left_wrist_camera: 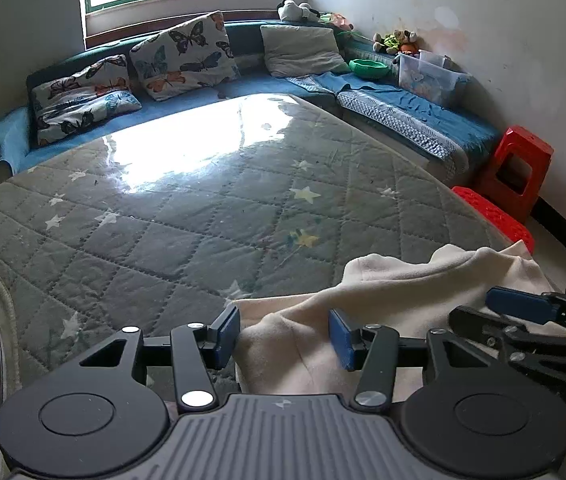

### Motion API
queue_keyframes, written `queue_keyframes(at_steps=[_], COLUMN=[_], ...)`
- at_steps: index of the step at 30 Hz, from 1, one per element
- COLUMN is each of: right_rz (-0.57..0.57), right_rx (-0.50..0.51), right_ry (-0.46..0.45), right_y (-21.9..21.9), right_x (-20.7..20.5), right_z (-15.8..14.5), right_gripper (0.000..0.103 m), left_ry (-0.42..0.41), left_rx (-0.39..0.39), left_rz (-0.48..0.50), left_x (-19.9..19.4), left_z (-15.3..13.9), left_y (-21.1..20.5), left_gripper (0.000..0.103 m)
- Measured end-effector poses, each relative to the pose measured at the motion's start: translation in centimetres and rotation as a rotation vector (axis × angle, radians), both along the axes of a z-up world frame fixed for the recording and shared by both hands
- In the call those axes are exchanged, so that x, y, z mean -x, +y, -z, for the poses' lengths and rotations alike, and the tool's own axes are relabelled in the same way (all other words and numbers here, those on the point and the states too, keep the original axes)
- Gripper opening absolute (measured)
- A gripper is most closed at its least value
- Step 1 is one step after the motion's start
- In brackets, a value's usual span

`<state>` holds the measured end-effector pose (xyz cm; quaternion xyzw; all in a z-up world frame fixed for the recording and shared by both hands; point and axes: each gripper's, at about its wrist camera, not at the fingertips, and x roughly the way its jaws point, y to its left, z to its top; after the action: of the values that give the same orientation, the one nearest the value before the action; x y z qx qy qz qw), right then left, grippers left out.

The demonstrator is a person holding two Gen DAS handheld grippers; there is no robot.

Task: Fold clothes
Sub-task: 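Lay the folded sweatshirt flat and open both grippers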

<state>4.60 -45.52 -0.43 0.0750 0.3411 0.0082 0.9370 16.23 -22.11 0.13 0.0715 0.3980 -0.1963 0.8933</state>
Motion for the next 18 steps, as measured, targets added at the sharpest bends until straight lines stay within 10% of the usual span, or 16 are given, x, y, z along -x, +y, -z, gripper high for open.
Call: queue_keyframes(at_steps=[18], right_rz=[-0.023], right_rx=[0.069], right_ry=[0.003], right_y=[-0.1], right_x=[7.6], right_z=[-0.2], right_gripper=[0.053], left_ry=[-0.005], left_rx=[-0.008], left_rz=[-0.007], left_x=[0.9], left_z=[0.0], left_y=[1.3], left_gripper=[0.061])
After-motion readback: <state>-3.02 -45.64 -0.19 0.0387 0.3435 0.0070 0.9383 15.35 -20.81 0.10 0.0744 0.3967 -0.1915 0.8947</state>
